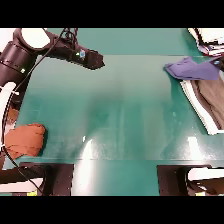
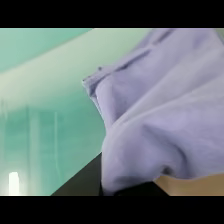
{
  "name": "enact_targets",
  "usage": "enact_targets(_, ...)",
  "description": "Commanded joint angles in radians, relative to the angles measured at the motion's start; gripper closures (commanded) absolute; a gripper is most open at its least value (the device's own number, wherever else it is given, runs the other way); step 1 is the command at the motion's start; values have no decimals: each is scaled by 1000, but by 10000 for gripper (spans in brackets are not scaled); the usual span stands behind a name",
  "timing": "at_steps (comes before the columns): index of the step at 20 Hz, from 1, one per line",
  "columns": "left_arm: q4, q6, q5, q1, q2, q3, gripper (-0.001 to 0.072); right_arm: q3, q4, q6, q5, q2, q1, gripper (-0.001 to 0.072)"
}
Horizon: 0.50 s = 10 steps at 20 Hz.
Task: Fold the shirts.
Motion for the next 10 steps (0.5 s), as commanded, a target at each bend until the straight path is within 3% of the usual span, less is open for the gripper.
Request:
enact_targets(1,-1,-1,35,-20,0,1,684,2,98,-46,-14,-19,-93,699)
enact_targets(3,-2,-1,35,-20,0,1,684,22,182,-63,-28,-19,-94,699)
enact_targets(10,-2,0,24,-20,0,1,684,394,192,-87,73,-19,-110,699)
